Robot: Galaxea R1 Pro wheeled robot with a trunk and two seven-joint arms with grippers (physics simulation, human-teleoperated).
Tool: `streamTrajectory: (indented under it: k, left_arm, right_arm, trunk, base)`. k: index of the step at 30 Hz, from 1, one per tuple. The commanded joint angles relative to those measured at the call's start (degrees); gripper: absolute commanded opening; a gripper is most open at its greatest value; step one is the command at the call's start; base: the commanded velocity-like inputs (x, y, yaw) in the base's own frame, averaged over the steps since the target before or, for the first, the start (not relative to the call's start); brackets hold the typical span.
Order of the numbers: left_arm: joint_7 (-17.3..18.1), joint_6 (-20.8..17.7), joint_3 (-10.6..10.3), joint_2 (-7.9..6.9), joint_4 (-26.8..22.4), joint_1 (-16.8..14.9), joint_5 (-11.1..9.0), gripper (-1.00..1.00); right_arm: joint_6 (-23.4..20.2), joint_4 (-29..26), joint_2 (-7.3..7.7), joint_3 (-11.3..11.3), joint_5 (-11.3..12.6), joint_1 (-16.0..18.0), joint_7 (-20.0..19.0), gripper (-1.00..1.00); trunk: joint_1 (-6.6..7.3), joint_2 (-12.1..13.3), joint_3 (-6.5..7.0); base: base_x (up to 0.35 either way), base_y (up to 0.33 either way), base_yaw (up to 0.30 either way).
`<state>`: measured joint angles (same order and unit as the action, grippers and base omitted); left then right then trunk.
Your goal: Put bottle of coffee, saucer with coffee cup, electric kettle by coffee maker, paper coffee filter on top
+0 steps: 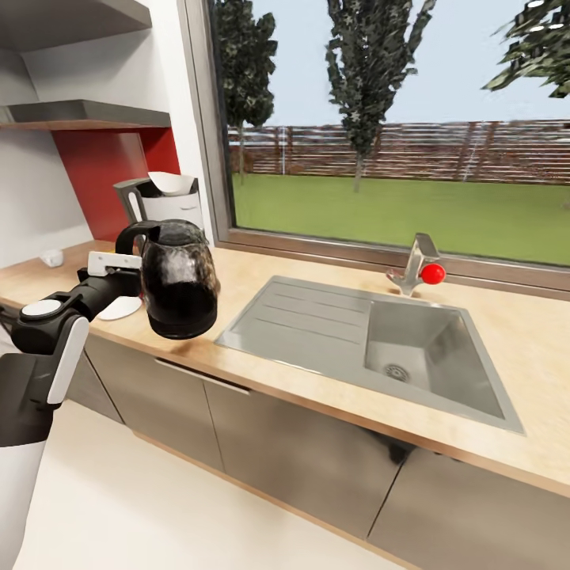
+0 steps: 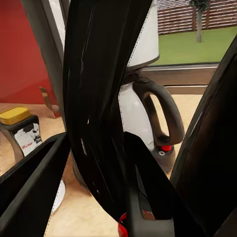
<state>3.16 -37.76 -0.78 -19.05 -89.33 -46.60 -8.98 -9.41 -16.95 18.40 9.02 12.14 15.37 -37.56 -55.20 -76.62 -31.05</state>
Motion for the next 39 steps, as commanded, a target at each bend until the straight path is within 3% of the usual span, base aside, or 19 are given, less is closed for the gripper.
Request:
streamTrajectory:
  k: [1, 15, 39]
  left_arm:
    - [-0.08, -0.30, -0.02, -0.03, -0.06, -0.05, -0.43, -1.00]
    - [-0.08, -0.28, -0.01, -0.03, 0.85, -0.07, -0.43, -1.00]
    - [-0.08, -0.21, -0.01, -0.02, 1.71, -0.06, -0.43, -1.00]
  right_arm:
    - [-0.52, -0.10, 0.05, 0.30, 0.60, 0.01, -0.05, 1.00]
    - [-0.52, -0.10, 0.05, 0.30, 0.60, 0.01, -0.13, 1.00]
    - [-0.52, -0.10, 0.14, 0.30, 0.60, 0.01, -0.14, 1.00]
  trunk:
    - [-0.01, -0.04, -0.06]
    - [-0.01, -0.04, -0.17]
    - [-0.01, -0.04, -2.19]
  base:
    - [0.076, 0.036, 0.000]
    - [0.035, -0.008, 0.000]
    - [0.000, 0.000, 0.000]
